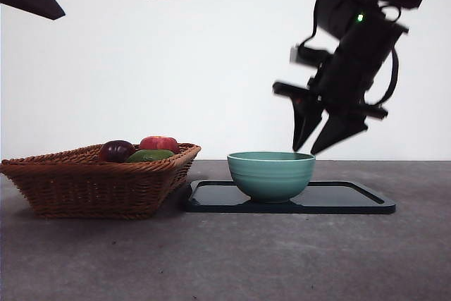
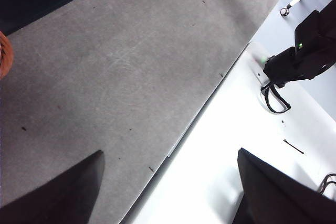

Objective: Pick up the wifruite, put it on the bowl, pick up the plate, put it on desk

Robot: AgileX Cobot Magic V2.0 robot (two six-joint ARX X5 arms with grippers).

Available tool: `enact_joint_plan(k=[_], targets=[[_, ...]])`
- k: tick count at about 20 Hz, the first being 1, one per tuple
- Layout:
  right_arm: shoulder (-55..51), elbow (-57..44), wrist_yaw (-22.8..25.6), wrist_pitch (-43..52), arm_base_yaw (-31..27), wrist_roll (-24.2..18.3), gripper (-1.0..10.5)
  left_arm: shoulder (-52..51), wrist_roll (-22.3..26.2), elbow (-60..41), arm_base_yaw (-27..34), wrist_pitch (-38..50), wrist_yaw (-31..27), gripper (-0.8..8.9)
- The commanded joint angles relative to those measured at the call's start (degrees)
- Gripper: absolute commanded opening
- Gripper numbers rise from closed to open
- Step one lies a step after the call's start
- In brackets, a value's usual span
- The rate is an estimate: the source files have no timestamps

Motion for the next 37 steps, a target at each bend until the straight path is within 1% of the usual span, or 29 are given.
enact_joint_plan(k=[1, 3, 5, 7, 9, 12, 18, 24, 26, 27, 29, 37], targets=[[-5.0, 1.7, 0.2, -0.2, 0.0, 0.3, 1.6, 0.3, 1.3, 0.4, -0.5, 0.3, 0.2, 4.06], [-10.6, 1.7, -0.3, -3.2, 0.0, -0.2, 1.6, 0.3, 1.4, 0.4, -0.5, 0.3, 0.2, 4.06], [-16.9, 1.7, -4.5, -9.2, 0.1, -1.2, 1.6, 0.3, 1.4, 0.4, -0.5, 0.3, 0.2, 4.06], [-22.3, 1.7, -7.4, -16.0, 0.1, -3.1, 1.6, 0.3, 1.5, 0.4, -0.5, 0.3, 0.2, 4.06], [-26.8, 1.7, -7.4, -22.6, 0.8, -5.4, 1.6, 0.3, 1.7, 0.4, -0.5, 0.4, 0.2, 4.06], [-32.2, 0.7, -7.4, -28.7, 2.1, -6.7, 1.6, 0.3, 1.7, 0.4, -0.5, 0.4, 0.2, 4.06], [-43.1, -6.6, -7.4, -30.7, 6.2, -6.7, 1.6, 0.3, 1.7, 0.4, -0.5, 0.4, 0.2, 4.06], [-53.1, -18.2, -7.5, -30.3, 10.4, -6.0, 1.6, 0.3, 1.6, 0.4, -0.5, 0.4, 0.2, 4.06], [-55.4, -21.1, -8.2, -30.3, 11.3, -5.2, 1.6, 0.3, 1.7, 0.4, -0.5, 0.4, 0.2, 4.06], [-56.4, -22.1, -9.3, -30.3, 11.6, -5.2, 1.6, 0.3, 1.7, 0.4, -0.5, 0.4, 0.2, 4.06], [-57.3, -22.6, -10.5, -30.3, 11.7, -5.2, 1.6, 0.3, 1.7, 0.4, -0.5, 0.4, 0.2, 4.06], [-57.2, -22.6, -10.4, -29.9, 11.7, -5.2, 1.6, 0.3, 1.6, 0.4, -0.5, 0.4, 0.2, 4.06]])
